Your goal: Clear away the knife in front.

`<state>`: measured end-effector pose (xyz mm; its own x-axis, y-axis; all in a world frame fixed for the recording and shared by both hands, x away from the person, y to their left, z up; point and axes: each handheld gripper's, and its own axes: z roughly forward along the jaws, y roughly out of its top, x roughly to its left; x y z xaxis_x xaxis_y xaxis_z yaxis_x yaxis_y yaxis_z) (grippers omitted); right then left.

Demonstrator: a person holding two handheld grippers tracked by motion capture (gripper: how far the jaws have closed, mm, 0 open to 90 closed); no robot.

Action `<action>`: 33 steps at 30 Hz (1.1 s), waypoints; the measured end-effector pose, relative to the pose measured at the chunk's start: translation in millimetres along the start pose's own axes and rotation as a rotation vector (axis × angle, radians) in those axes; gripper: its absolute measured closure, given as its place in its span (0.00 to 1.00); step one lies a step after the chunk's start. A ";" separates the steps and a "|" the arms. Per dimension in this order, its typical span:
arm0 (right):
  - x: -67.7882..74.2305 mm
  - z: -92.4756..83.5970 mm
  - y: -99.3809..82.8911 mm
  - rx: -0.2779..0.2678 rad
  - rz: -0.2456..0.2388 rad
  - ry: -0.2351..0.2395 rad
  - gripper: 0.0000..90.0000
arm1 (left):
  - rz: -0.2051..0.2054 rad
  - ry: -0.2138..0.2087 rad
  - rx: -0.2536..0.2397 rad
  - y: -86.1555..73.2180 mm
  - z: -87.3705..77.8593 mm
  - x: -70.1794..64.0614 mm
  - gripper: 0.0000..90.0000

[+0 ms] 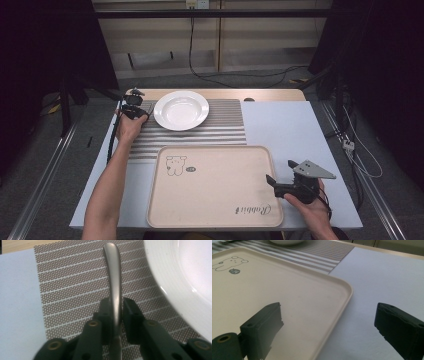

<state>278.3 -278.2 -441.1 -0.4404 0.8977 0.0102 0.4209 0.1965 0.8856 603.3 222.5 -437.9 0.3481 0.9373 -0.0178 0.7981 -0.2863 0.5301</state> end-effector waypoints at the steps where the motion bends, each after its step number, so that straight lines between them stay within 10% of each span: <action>1: -0.2 0.2 0.0 0.000 0.000 0.000 0.09 | 0.004 -0.005 0.001 0.6 0.7 0.0 0.84; 33: 2.4 -0.3 0.3 0.005 -0.013 0.009 0.09 | -0.014 0.008 0.078 6.5 -9.3 -6.2 0.89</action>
<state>277.1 -276.1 -440.6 -0.4527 0.8917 0.0026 0.4193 0.2103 0.8831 601.7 216.7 -426.5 0.3325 0.9429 -0.0178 0.8389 -0.2871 0.4624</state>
